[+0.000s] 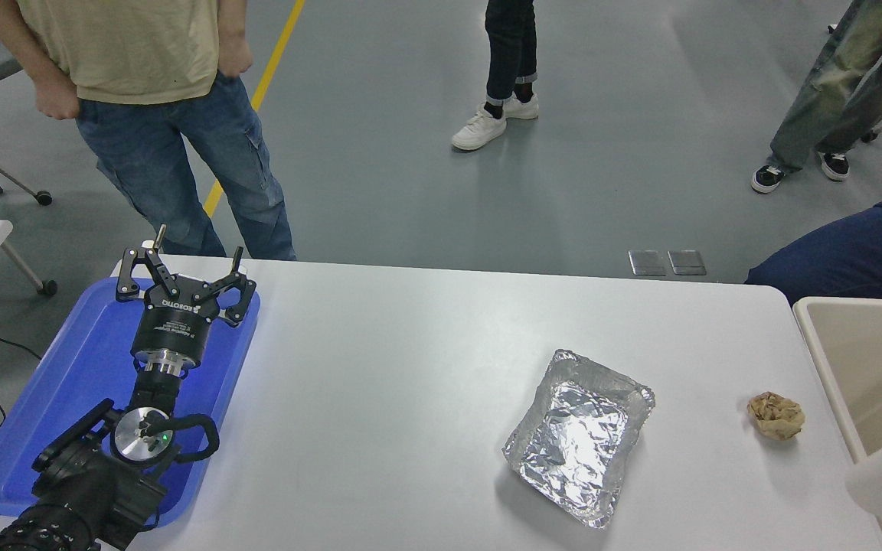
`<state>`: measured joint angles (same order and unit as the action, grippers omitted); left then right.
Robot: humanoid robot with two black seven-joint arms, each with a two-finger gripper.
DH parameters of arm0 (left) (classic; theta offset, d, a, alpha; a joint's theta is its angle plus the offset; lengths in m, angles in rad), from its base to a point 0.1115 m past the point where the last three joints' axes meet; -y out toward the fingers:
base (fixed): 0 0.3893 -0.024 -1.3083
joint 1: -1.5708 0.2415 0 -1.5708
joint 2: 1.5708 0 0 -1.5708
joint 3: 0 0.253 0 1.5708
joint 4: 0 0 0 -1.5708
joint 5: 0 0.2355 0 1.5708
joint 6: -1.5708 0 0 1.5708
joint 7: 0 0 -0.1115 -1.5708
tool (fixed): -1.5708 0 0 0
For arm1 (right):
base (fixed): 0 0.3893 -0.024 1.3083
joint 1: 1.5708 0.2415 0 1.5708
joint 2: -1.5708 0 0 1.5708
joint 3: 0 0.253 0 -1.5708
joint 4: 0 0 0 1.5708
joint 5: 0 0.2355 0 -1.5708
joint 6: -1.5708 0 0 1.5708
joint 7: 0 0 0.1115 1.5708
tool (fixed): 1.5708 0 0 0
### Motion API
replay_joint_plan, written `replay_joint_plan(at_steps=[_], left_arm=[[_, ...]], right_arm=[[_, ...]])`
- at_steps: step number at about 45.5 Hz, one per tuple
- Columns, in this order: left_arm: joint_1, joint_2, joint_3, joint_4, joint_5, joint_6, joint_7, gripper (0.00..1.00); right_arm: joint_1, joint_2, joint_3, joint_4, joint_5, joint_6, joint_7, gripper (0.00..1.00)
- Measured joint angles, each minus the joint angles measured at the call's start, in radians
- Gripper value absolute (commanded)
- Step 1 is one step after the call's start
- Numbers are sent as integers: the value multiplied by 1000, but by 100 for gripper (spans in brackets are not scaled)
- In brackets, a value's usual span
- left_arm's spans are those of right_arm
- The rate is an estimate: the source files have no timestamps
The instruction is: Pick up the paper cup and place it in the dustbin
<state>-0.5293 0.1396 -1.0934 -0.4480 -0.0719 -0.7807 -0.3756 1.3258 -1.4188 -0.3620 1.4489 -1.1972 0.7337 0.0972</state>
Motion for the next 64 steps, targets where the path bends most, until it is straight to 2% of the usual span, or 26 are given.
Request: replay_joint_plan(at_steps=[19,44,64], left_arm=[[-1,0,0,0,0,0,1,100],[0,0,0,0,-1,1,-2,100],[0,0,0,0,-2,1,-2,100]], right_arm=[[89,116,1,-32,10,37,-5,0],[310,196,6,-32,69,51,-27,0],[467,225,-3,-31,104,52,-69,0]])
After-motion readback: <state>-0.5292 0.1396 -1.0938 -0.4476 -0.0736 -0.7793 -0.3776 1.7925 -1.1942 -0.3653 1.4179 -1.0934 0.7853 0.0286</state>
